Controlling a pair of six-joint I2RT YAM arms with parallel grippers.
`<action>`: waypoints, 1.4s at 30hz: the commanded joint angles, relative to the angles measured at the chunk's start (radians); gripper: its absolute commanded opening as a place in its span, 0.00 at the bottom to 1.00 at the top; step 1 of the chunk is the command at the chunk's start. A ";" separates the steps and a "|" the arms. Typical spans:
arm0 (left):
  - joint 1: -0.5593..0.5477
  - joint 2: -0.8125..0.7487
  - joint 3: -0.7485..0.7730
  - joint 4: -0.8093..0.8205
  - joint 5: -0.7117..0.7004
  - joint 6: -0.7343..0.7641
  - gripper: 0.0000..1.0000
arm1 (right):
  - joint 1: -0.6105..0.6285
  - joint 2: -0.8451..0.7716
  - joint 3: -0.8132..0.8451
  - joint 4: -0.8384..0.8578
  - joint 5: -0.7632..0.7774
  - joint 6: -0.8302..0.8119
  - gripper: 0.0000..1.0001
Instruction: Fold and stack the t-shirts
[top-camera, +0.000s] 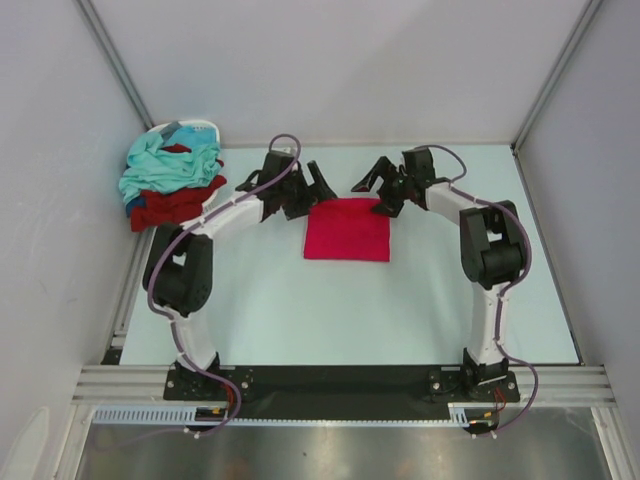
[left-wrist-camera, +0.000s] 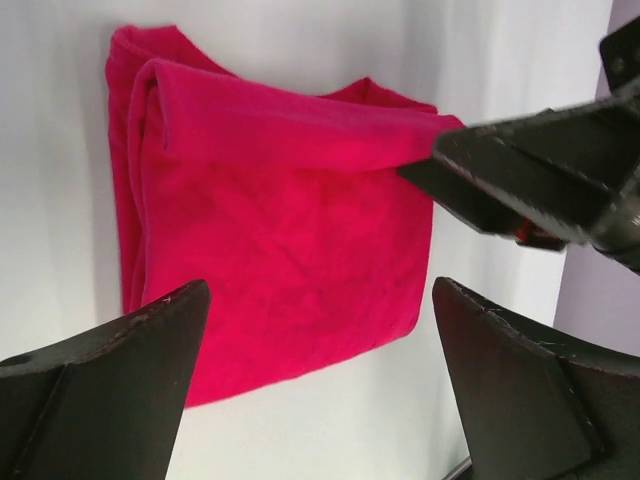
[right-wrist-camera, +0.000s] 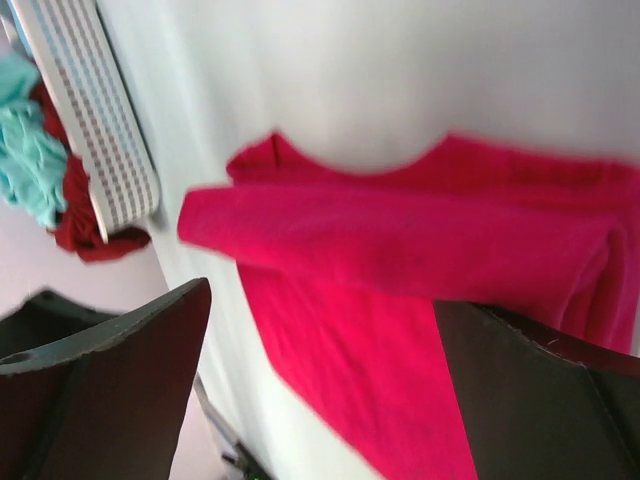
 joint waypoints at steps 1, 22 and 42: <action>0.007 0.062 0.077 0.092 0.023 -0.035 1.00 | -0.028 0.103 0.155 0.039 0.052 0.008 1.00; 0.111 0.422 0.609 -0.095 -0.040 0.072 1.00 | -0.077 0.131 0.464 -0.249 0.137 -0.214 1.00; 0.084 -0.532 -0.246 -0.222 -0.114 0.219 1.00 | 0.063 -0.434 -0.212 -0.414 0.362 -0.331 1.00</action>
